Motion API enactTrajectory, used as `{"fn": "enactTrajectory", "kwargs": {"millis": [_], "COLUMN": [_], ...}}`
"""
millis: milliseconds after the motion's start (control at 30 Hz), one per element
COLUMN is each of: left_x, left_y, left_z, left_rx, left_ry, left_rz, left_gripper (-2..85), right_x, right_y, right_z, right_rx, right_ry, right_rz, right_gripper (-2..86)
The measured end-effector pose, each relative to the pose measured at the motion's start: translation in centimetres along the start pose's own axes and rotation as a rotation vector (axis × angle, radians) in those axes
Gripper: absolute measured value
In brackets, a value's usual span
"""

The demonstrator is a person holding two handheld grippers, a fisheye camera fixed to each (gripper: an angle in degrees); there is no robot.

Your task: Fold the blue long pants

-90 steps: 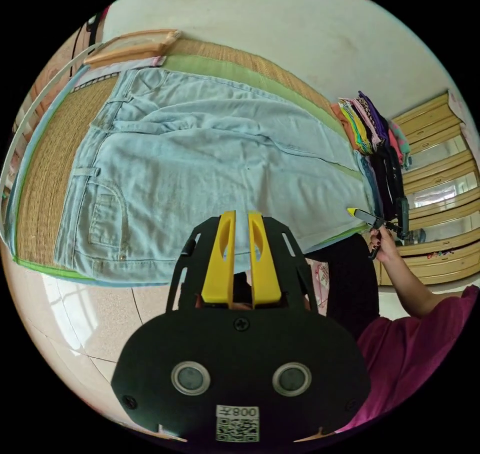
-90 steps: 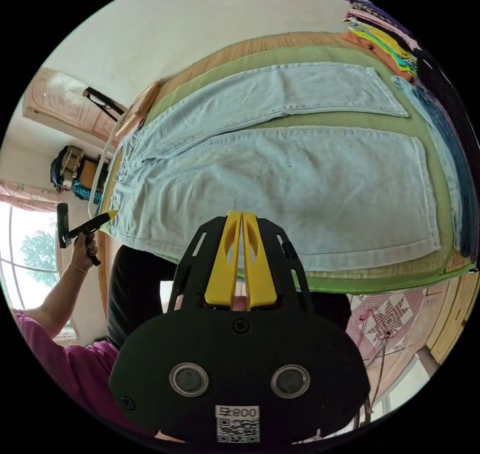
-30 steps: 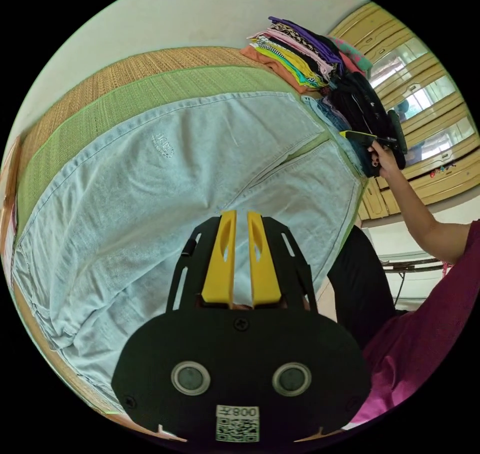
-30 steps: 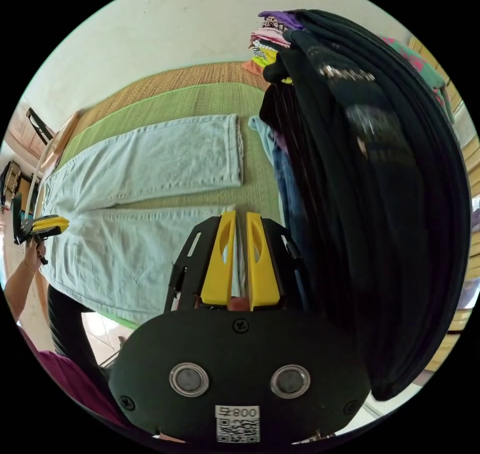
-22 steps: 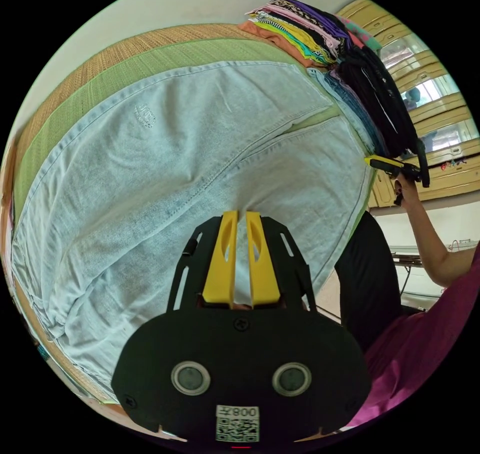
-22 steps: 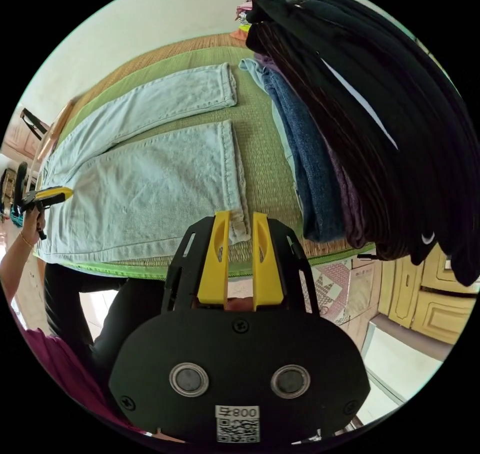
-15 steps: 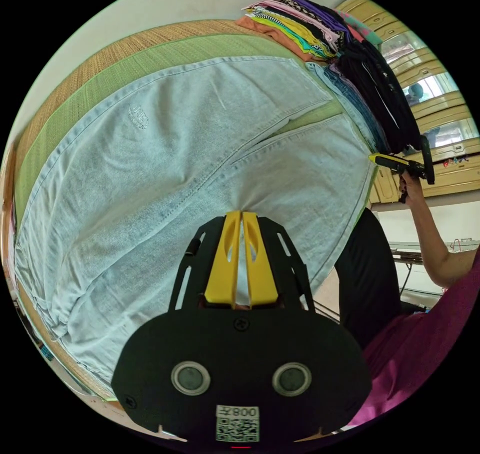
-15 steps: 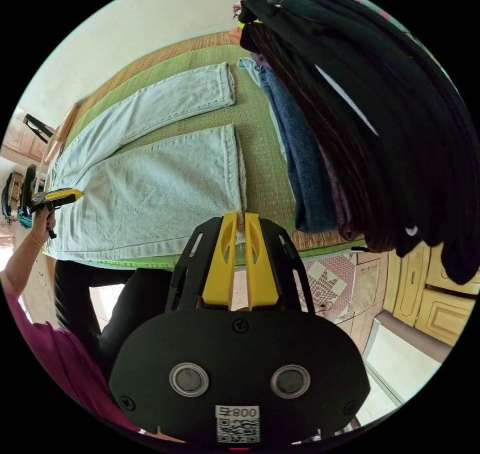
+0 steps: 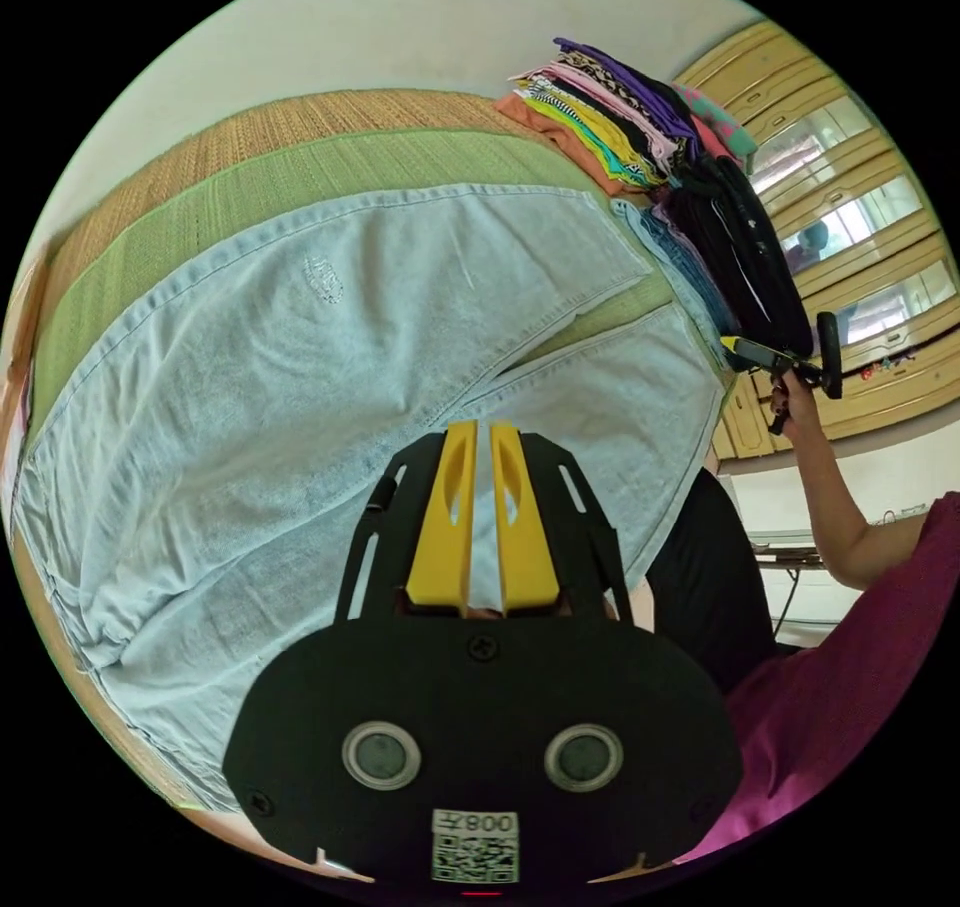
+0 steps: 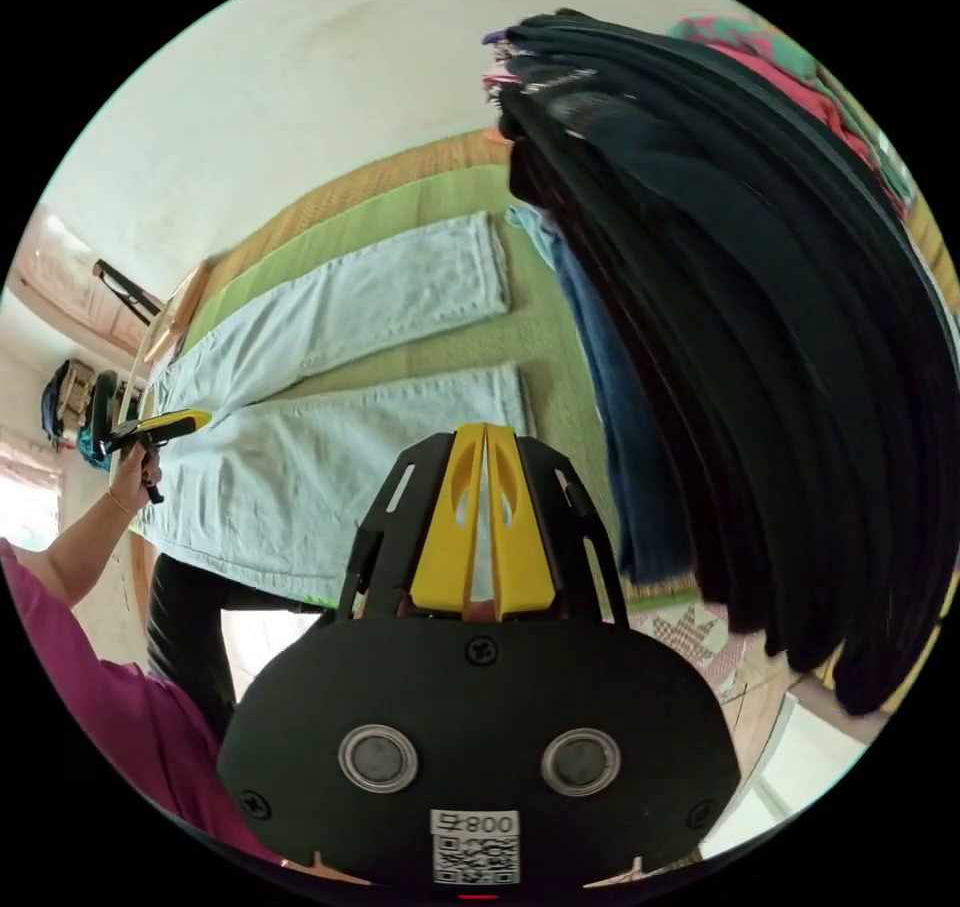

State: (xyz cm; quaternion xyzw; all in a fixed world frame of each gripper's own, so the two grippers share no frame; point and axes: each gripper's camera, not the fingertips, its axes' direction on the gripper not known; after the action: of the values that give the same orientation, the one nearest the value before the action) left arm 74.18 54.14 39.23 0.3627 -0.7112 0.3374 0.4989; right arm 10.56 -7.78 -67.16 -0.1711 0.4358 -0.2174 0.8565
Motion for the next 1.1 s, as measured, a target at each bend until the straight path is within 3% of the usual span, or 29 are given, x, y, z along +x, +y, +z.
{"fn": "enactTrajectory", "kwargs": {"millis": [267,367,467,600,767,933,1100], "left_x": [-6.4,-8.0,-10.0,-12.4,-17.7,-25.1,-30.4], "left_y": [3.8,6.0,7.7,12.2,21.1,32.0,38.7], "left_z": [1.8,1.8,1.6,-1.5,-4.6,-6.3,-5.4], "left_rx": [-0.025,-0.008,-0.011,0.109,0.147,0.105,0.116], "left_ry": [-0.098,-0.095,-0.057,0.010,-0.045,-0.174,-0.095], "left_rz": [-0.119,-0.132,-0.157,-0.165,-0.301,-0.523,-0.612], "left_gripper": [0.2,0.1,0.1,0.1,0.2,0.1,0.1], "right_x": [-8.3,-9.4,-9.2,-11.4,-23.4,-38.6,-49.1], "right_y": [-13.1,-13.9,-13.4,-12.5,-8.4,-4.2,-0.5], "right_z": [8.4,13.0,12.7,11.4,10.6,15.1,21.5], "right_rx": [-0.004,-0.099,-0.068,-0.050,-0.008,-0.129,-0.246], "right_ry": [0.048,0.115,0.042,0.039,-0.156,-0.301,-0.183], "right_rz": [-0.130,-0.144,-0.108,-0.124,-0.314,-0.552,-0.666], "right_gripper": [-0.3,-0.2,-0.1,0.1,0.1,0.1,0.0]}}
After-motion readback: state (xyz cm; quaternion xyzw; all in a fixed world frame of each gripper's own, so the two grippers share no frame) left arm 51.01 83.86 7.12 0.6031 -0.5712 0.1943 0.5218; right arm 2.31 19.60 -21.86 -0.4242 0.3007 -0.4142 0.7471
